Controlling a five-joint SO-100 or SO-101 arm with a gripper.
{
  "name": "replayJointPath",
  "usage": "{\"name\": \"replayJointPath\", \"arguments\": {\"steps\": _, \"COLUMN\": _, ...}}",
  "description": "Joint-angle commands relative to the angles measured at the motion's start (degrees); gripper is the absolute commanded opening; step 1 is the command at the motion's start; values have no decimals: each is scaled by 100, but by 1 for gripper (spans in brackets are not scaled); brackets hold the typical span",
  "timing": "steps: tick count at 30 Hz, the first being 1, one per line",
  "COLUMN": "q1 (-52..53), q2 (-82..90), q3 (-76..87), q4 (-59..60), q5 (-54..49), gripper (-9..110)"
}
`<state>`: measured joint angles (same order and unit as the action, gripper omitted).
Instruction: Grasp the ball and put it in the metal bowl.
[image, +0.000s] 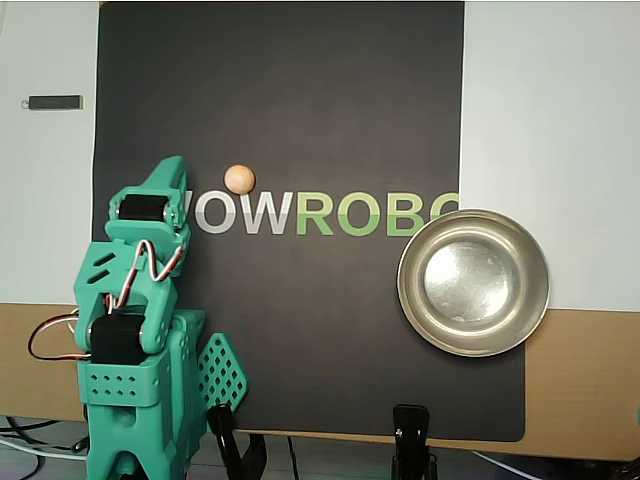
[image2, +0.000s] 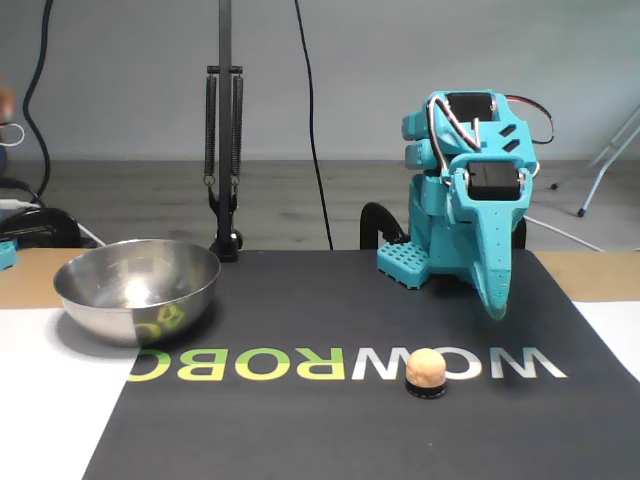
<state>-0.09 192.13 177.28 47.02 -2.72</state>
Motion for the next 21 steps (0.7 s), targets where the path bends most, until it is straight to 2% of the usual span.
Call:
{"name": "replayJointPath", "arguments": {"steps": 1, "q1": 0, "q2": 334, "q3": 185, "q4": 35, "q5": -18, "gripper": 4}}
{"name": "replayJointPath", "arguments": {"steps": 21, "q1": -35, "q2": 334, "q3": 185, "q4": 35, "q5": 9, "gripper": 4}}
